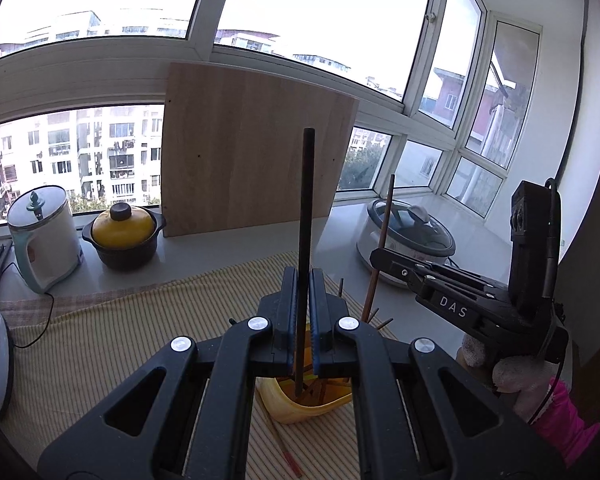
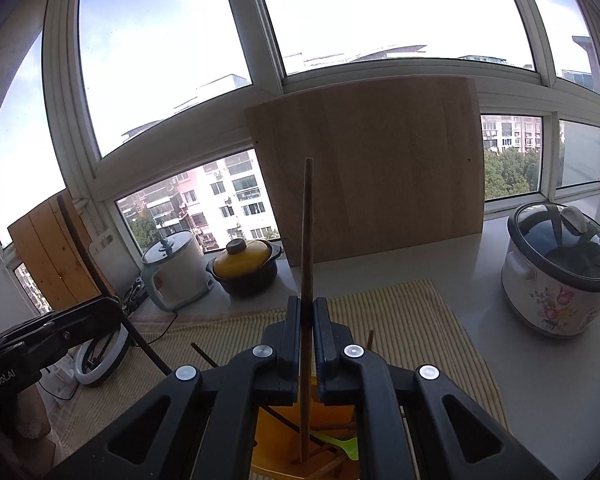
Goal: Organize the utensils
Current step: 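Lower both chopsticks into the yellow container and open both tools, then move the right tool back over the last wooden chopstick on the cloth, then close the right tool on the last wooden chopstick and lift it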
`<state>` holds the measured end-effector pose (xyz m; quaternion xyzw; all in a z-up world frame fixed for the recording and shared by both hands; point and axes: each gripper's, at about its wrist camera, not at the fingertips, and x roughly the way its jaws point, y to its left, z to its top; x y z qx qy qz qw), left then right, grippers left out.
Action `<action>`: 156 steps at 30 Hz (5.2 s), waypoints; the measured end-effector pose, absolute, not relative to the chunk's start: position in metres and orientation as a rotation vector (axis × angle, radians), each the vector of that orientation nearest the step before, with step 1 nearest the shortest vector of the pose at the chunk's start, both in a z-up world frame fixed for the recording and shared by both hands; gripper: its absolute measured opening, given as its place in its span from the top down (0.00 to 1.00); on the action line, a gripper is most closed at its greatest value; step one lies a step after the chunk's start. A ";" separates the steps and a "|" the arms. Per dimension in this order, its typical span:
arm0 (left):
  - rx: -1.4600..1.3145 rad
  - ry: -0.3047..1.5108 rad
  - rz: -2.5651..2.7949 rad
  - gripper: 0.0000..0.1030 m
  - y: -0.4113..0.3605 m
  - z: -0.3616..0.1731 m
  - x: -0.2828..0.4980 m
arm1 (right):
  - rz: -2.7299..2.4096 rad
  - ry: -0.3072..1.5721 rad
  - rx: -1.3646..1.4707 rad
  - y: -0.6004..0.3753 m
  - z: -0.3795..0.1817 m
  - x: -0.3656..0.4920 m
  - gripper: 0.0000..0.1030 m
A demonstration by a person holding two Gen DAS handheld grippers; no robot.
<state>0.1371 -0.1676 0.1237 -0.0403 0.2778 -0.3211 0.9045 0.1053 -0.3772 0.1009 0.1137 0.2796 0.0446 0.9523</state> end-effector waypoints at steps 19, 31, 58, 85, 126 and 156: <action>-0.080 0.699 -0.665 0.97 -0.178 0.073 0.143 | 0.105 0.671 0.213 -0.371 0.057 0.116 0.96; -0.064 0.697 -0.659 0.89 -0.172 0.066 0.132 | 0.080 0.677 0.195 -0.369 0.056 0.107 0.79; -0.058 0.697 -0.526 0.61 -0.085 0.027 0.097 | 0.118 0.676 0.173 -0.332 0.063 0.051 0.71; -0.188 0.863 -0.371 0.53 -0.004 -0.066 0.069 | 0.205 0.941 0.128 -0.273 -0.028 0.028 0.78; -0.296 0.929 -0.291 0.53 0.036 -0.098 0.076 | 0.334 1.173 -0.082 -0.202 -0.109 0.085 0.83; -0.299 0.907 -0.292 0.53 0.035 -0.088 0.076 | 0.327 1.039 -0.083 -0.186 -0.056 0.128 0.97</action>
